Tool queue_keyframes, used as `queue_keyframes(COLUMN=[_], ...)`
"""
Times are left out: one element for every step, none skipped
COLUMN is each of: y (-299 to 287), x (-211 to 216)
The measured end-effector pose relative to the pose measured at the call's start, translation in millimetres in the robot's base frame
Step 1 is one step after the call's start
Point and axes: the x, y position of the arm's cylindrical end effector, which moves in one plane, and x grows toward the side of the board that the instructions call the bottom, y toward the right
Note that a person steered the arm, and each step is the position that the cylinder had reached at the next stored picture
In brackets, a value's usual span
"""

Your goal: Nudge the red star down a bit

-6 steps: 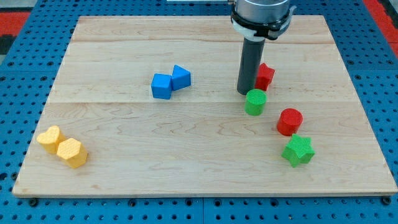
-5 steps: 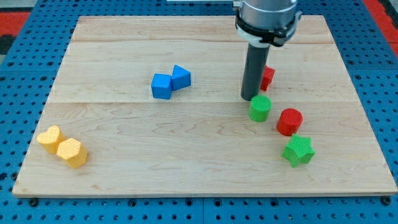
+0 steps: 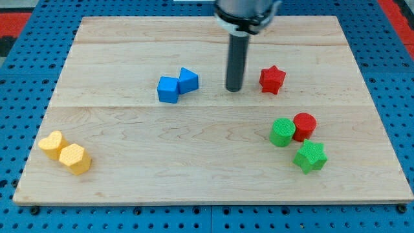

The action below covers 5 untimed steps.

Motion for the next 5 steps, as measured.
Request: queue_keyframes(y=[-31.9, -11.0, -2.5, 14.7, 53.8], x=[-26.1, -36.3, -55.4, -59.5, -56.0])
